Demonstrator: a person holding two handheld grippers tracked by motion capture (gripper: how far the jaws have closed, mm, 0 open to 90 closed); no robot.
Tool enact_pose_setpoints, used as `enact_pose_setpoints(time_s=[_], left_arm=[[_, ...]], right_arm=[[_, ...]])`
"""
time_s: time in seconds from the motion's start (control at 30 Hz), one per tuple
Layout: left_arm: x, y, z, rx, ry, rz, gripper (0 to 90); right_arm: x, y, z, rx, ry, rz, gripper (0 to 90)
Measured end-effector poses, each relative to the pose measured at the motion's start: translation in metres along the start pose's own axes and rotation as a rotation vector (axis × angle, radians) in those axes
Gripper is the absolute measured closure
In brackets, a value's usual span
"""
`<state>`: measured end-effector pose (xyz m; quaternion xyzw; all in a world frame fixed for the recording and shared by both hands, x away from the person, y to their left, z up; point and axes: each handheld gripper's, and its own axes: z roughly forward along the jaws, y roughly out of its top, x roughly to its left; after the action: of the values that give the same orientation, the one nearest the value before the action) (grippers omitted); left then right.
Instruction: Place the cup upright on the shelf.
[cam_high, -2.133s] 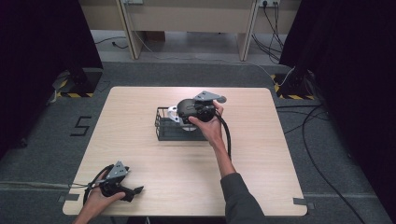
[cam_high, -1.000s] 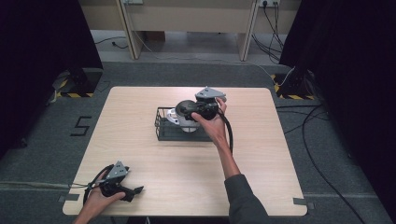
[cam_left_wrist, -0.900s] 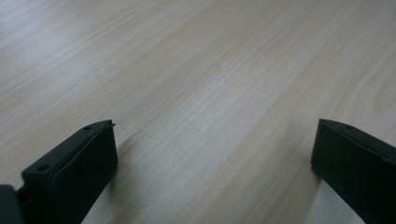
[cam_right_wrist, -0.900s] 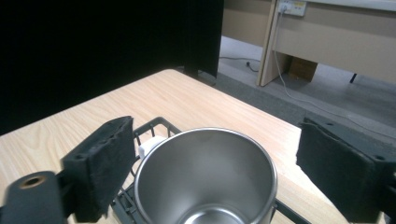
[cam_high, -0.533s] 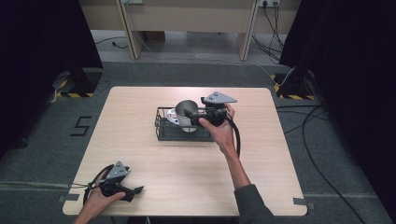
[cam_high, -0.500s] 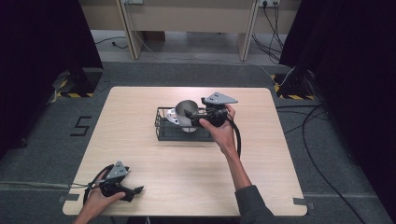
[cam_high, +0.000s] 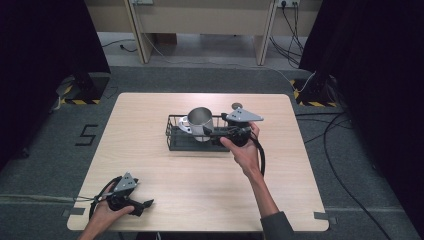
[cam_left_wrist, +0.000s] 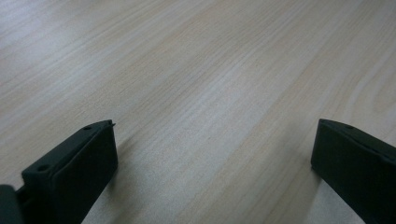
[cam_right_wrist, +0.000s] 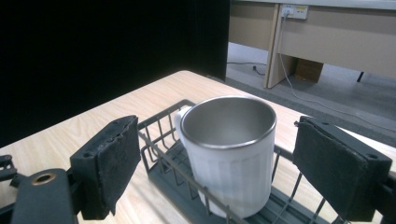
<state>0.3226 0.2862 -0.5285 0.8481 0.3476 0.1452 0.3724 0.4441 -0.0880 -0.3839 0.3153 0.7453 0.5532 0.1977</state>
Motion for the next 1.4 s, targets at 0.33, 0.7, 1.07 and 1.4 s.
enact_pose_setpoints(time_s=[0.33,0.7,1.07,1.4], left_arm=[[0.000,0.000,0.000,0.000,0.000,0.000,0.0],[0.000,0.000,0.000,0.002,0.000,0.001,0.0],[0.000,0.000,0.000,0.002,0.000,0.000,0.0],[0.000,0.000,0.000,0.003,0.000,0.001,0.0]], right_arm=[[0.006,-0.020,-0.020,0.009,0.008,0.018,15.3],[0.009,-0.043,-0.031,0.027,0.007,0.031,15.5],[0.011,-0.061,-0.041,0.037,0.005,0.059,15.5],[0.014,-0.068,-0.049,0.035,0.000,0.061,15.5]])
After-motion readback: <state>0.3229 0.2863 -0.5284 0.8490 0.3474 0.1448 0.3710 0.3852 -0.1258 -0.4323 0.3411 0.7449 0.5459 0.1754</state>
